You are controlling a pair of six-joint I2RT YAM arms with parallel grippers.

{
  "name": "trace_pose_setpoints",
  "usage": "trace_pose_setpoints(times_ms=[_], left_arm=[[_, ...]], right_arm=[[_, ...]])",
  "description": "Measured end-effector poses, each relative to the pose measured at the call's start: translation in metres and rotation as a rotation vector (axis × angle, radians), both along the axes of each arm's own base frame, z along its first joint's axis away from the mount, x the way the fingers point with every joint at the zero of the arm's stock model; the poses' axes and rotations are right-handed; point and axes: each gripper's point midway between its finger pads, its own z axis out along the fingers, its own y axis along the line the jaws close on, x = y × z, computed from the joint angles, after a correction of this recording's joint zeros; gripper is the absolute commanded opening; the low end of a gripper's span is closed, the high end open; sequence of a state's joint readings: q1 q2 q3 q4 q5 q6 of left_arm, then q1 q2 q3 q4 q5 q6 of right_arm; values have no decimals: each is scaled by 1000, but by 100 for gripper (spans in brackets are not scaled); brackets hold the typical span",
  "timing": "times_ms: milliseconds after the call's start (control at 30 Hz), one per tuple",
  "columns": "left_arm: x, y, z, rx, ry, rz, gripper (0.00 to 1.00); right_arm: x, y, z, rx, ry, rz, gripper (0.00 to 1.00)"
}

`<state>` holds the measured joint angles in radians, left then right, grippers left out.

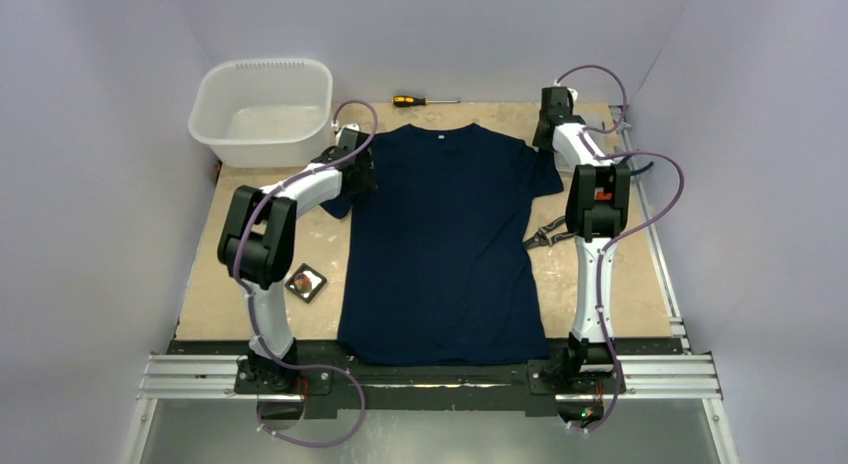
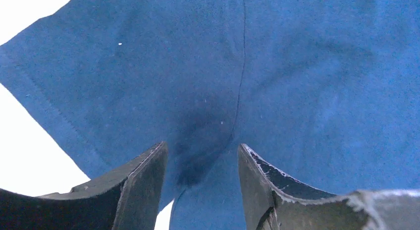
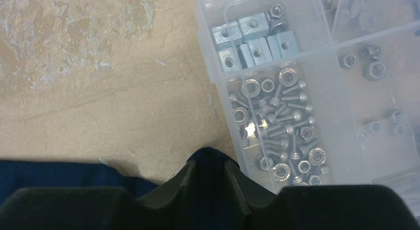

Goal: Pin the brooch onto the clothing

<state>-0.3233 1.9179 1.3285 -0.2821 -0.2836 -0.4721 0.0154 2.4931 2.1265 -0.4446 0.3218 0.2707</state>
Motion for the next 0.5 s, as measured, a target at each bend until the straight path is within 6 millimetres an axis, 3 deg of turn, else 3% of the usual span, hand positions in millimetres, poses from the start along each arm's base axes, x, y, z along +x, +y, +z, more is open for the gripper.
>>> trace_pose_setpoints(times_ms=[133,267,400,500], left_arm=[[9,1,-26,26,39,18,53],[14,7,-35,66,51,46,52],[16,15,-31,103,40,84,52],[16,23,-29,136,37,113,52]], right_arm=[[-2,4,2,21,-5,7,44],[-9,10,9,57,1,20,51],[-23,12,33,79,-11,16,55],[-46,4,62,66,-32,-15,54]])
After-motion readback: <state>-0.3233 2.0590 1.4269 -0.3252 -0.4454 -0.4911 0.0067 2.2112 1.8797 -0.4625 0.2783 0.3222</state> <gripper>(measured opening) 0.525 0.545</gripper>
